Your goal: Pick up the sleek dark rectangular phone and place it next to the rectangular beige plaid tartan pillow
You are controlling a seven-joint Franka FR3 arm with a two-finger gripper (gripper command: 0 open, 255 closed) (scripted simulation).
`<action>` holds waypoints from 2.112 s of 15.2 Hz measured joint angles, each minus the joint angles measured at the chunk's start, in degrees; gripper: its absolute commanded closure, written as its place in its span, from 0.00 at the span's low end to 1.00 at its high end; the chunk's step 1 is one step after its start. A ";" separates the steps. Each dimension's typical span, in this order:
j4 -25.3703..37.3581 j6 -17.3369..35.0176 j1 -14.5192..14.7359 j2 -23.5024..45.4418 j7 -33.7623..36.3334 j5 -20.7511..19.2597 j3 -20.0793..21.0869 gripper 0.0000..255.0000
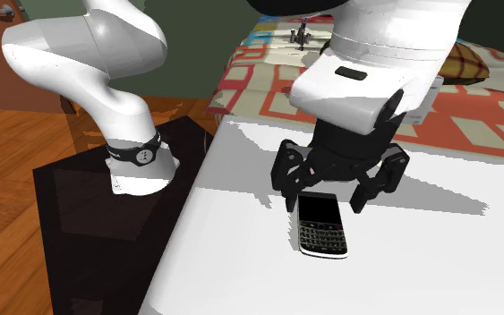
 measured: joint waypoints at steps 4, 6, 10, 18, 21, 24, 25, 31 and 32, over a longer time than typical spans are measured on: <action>-1.11 2.77 -0.17 1.78 0.76 -0.95 0.14 0.00; -1.24 3.04 -0.18 1.93 0.85 -1.04 0.15 0.00; -1.26 3.10 -0.17 1.96 0.89 -1.06 0.17 1.00; -1.14 3.16 -0.14 1.92 0.97 -1.08 0.21 1.00; -1.01 2.74 -0.14 1.69 0.81 -0.92 0.17 1.00; -0.32 0.62 -0.07 0.24 0.09 -0.14 -0.01 1.00; 0.11 -0.18 -0.08 -0.17 -0.17 0.05 -0.09 1.00; 2.10 -5.01 0.19 -3.23 -1.31 1.47 -0.45 1.00; 2.55 -5.83 0.18 -3.63 -1.54 1.62 -0.57 1.00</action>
